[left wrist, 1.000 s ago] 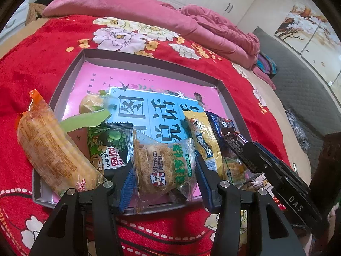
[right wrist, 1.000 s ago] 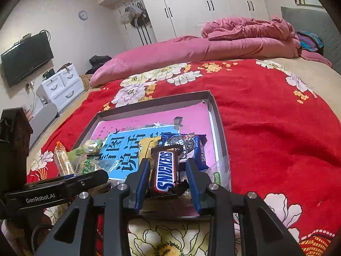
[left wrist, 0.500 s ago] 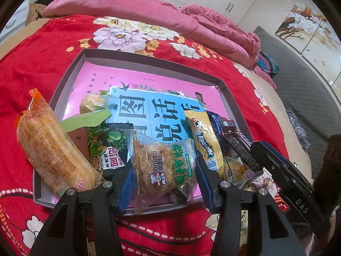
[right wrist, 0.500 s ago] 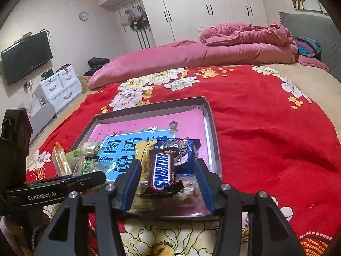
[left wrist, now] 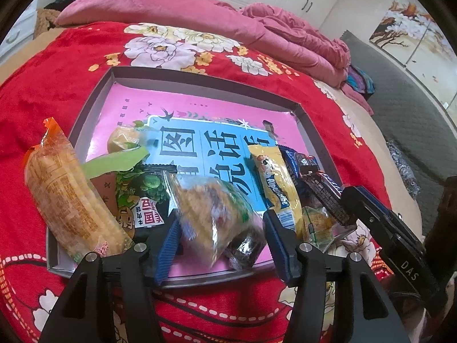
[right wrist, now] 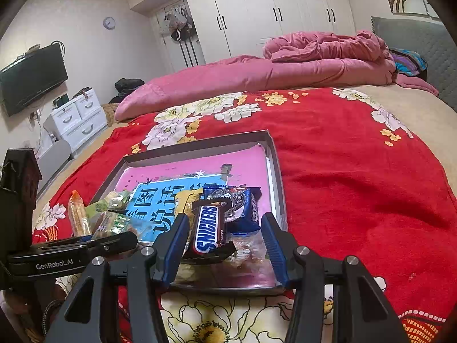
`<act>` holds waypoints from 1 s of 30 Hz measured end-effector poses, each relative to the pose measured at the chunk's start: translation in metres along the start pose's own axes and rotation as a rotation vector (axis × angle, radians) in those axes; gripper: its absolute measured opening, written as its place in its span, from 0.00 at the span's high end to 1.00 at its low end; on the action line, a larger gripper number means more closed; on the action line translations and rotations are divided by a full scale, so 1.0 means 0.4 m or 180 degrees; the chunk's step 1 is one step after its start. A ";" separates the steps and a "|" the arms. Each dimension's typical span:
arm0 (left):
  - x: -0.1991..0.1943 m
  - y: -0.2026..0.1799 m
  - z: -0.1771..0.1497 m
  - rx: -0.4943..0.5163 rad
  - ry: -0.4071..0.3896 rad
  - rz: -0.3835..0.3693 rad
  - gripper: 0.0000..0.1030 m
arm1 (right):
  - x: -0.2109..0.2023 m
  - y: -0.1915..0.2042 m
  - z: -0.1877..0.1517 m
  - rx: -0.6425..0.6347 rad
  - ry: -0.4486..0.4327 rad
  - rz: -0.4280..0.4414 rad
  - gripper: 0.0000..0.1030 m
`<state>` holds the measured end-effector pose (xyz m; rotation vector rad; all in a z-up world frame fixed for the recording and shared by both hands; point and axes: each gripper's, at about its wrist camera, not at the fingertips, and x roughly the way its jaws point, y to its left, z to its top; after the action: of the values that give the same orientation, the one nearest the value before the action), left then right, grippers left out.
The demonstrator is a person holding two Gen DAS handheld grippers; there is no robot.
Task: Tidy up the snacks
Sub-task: 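Lower the crisp bag and Snickers bar into the tray, opening both tools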
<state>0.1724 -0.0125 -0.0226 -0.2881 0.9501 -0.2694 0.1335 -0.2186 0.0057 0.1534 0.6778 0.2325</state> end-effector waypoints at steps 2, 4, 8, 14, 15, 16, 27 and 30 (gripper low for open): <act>0.000 -0.001 0.000 0.0003 0.0006 0.0006 0.41 | 0.002 -0.001 -0.001 -0.0003 0.0011 -0.0008 0.49; -0.002 -0.002 -0.001 0.0012 0.0000 0.0003 0.41 | 0.001 -0.001 -0.001 -0.0010 0.0003 -0.0010 0.49; -0.006 -0.004 -0.001 0.0028 -0.0007 -0.0002 0.39 | 0.001 -0.002 0.000 -0.0005 0.0005 -0.0018 0.49; -0.015 -0.010 0.000 0.0057 -0.0040 -0.0008 0.36 | -0.002 -0.001 0.001 -0.0008 -0.0009 -0.0019 0.48; -0.019 -0.011 0.000 0.0064 -0.0058 -0.0008 0.36 | -0.001 -0.001 0.001 -0.0010 -0.0008 -0.0021 0.47; -0.021 -0.012 0.001 0.0064 -0.0061 -0.0009 0.36 | -0.002 -0.002 0.001 -0.0009 -0.0010 -0.0025 0.46; -0.066 -0.033 0.003 0.0243 -0.0263 0.0017 0.29 | -0.019 -0.008 0.007 0.0000 -0.0088 -0.0058 0.40; -0.078 -0.037 0.003 0.0267 -0.0316 -0.0015 0.28 | -0.026 -0.009 0.008 -0.0018 -0.0123 -0.0074 0.38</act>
<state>0.1547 -0.0152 0.0070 -0.2245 0.8381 -0.2958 0.1282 -0.2250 0.0136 0.1442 0.6402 0.2089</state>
